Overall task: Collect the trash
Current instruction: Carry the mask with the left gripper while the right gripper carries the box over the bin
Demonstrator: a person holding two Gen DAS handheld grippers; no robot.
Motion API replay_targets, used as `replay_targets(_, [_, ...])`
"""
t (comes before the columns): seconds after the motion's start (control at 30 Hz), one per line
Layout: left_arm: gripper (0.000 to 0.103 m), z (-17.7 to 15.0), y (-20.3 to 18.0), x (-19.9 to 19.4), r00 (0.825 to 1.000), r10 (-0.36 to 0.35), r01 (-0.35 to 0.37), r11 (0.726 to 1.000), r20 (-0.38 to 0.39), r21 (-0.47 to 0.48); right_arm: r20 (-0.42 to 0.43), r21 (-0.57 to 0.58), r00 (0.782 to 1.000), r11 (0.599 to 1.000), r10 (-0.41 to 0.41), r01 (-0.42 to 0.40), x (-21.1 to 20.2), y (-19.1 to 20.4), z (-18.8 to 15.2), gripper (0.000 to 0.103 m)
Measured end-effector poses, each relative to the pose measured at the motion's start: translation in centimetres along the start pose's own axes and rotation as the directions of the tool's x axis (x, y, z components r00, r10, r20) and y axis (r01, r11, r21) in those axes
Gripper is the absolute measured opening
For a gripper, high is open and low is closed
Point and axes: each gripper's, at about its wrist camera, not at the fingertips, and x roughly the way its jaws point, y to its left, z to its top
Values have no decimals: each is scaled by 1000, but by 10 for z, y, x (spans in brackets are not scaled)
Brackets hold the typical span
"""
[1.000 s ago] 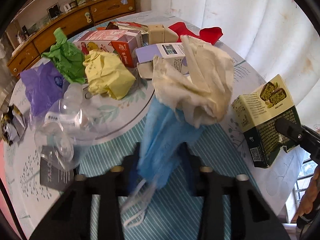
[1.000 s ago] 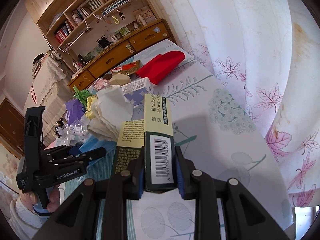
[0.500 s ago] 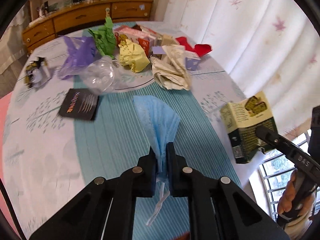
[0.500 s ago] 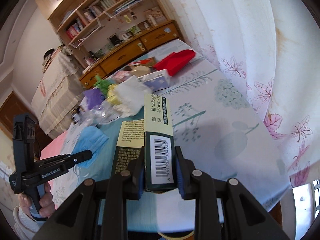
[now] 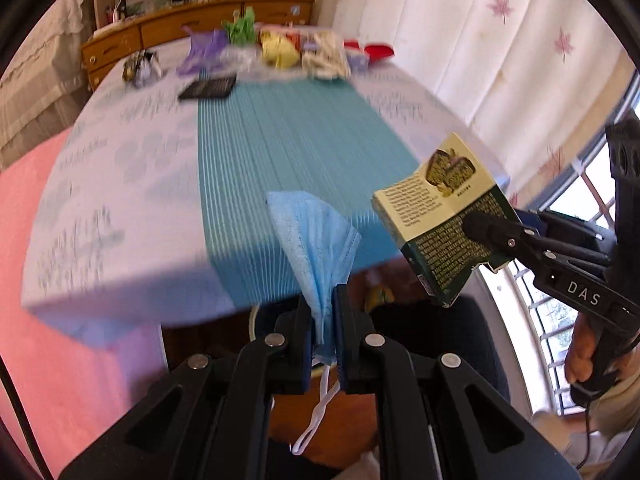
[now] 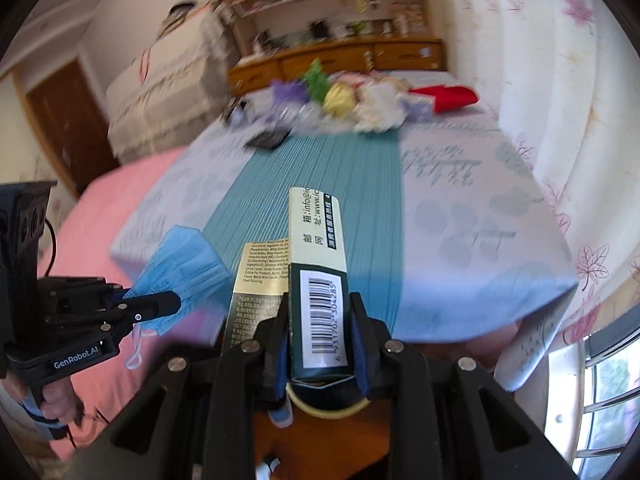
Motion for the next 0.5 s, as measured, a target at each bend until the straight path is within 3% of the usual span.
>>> replay_targets(0.27, [7, -46, -7, 38, 993, 29, -27, 1000, -118, 15, -149, -32, 989, 999, -4, -1, 34, 14, -46, 26])
replay_targets(0.5, [7, -63, -4, 76, 981, 29, -25, 999, -190, 23, -239, -18, 971, 999, -31, 28, 70, 8, -72, 26])
